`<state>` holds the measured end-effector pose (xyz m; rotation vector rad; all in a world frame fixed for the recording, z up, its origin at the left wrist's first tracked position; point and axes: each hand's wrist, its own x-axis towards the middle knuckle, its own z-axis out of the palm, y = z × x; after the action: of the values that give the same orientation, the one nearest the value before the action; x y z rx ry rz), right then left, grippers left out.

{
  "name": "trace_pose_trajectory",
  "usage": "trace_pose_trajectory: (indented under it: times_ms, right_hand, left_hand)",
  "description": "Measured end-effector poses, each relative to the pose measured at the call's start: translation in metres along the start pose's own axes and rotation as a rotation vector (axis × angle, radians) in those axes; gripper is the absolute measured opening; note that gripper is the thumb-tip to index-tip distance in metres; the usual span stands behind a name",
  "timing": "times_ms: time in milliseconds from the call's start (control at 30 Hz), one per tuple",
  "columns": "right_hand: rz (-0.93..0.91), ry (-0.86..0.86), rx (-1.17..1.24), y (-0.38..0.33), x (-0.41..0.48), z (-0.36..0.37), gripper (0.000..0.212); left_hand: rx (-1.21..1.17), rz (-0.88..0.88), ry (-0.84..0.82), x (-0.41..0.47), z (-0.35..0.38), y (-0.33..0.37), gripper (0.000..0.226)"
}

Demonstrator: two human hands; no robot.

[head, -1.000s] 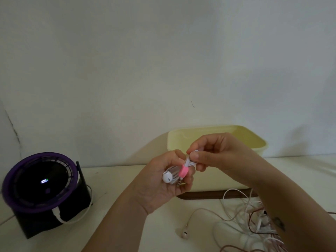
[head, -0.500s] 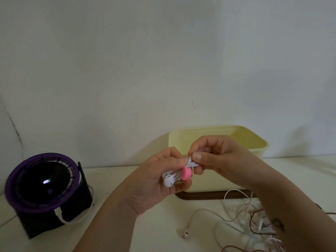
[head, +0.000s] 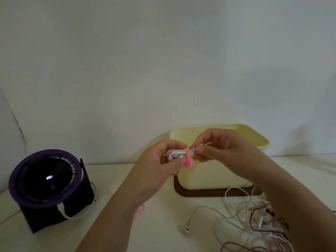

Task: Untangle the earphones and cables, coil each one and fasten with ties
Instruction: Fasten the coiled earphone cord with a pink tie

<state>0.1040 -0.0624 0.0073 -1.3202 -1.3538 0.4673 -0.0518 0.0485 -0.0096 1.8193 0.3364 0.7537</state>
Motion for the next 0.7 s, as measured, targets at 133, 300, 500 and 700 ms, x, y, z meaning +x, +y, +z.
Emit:
trace_pose_trajectory:
  times_ms: [133,300,500,700]
  right_hand:
    - [0.019,0.017,-0.079,-0.003,-0.002,-0.002,0.010]
    - [-0.019,0.038,-0.138,-0.006,-0.003,0.008,0.008]
    - [-0.051,0.552,-0.329,0.014,0.004,-0.015,0.007]
    - [-0.062,0.500,-0.684,0.048,0.014,-0.018,0.009]
  left_hand:
    - [0.226,0.154,0.103,0.001,0.002,-0.003,0.018]
    - [0.043,0.113,0.066,0.002,0.003,-0.003,0.025]
    - [0.623,0.174,0.065,0.004,0.004,-0.033,0.048]
    - [0.755,0.131,-0.010,0.003,0.016,-0.048,0.063]
